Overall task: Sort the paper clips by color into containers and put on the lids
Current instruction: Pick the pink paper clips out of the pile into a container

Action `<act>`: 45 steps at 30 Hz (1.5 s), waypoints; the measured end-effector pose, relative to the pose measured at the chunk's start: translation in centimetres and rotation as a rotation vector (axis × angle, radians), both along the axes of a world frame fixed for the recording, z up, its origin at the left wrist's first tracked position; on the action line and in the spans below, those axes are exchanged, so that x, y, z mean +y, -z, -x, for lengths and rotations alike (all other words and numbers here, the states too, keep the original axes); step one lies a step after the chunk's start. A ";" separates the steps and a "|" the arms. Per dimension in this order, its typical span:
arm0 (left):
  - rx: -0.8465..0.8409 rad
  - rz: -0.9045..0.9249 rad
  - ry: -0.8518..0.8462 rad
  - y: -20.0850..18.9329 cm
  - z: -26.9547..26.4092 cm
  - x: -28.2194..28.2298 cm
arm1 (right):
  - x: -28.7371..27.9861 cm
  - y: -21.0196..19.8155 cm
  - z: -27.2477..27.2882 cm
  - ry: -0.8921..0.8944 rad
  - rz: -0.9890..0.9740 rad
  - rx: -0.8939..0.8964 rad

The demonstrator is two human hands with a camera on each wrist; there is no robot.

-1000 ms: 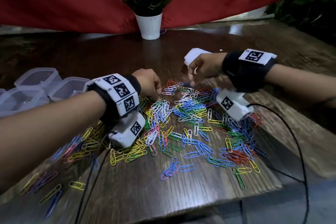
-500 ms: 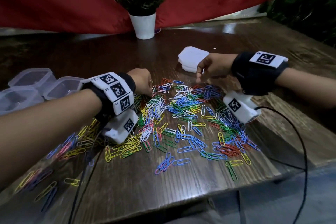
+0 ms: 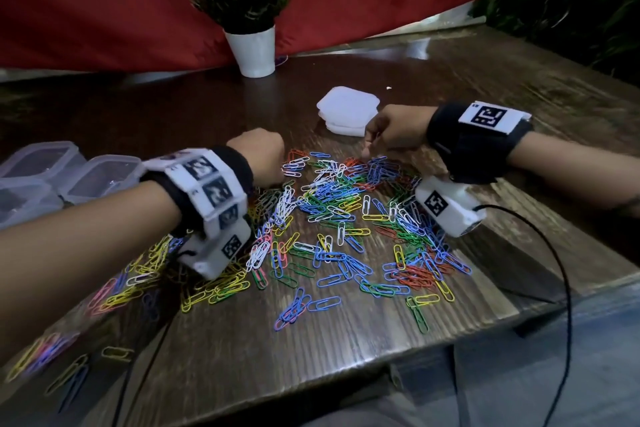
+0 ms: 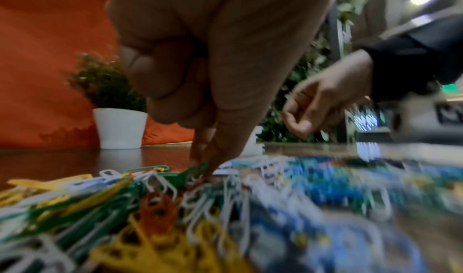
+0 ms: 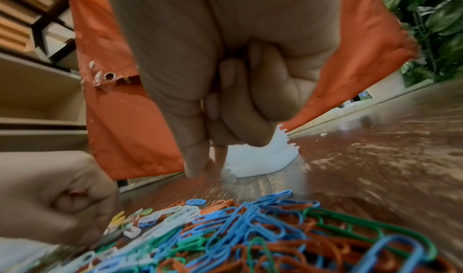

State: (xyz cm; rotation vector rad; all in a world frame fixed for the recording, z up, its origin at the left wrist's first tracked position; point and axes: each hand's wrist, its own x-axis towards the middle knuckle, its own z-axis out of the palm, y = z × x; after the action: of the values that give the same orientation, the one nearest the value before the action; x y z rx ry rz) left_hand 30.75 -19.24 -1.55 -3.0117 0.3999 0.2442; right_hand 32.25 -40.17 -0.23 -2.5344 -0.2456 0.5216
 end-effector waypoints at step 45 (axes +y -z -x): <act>0.238 0.479 0.039 1.6 -1.3 -5.5 | -8.8 2.2 4.5 0.122 -0.192 0.233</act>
State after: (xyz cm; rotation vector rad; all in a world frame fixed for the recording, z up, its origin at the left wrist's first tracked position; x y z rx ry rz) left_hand 32.01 -24.75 -3.17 -3.4464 0.6148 0.5837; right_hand 27.73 -49.01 -2.42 -2.2625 -0.0511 0.7029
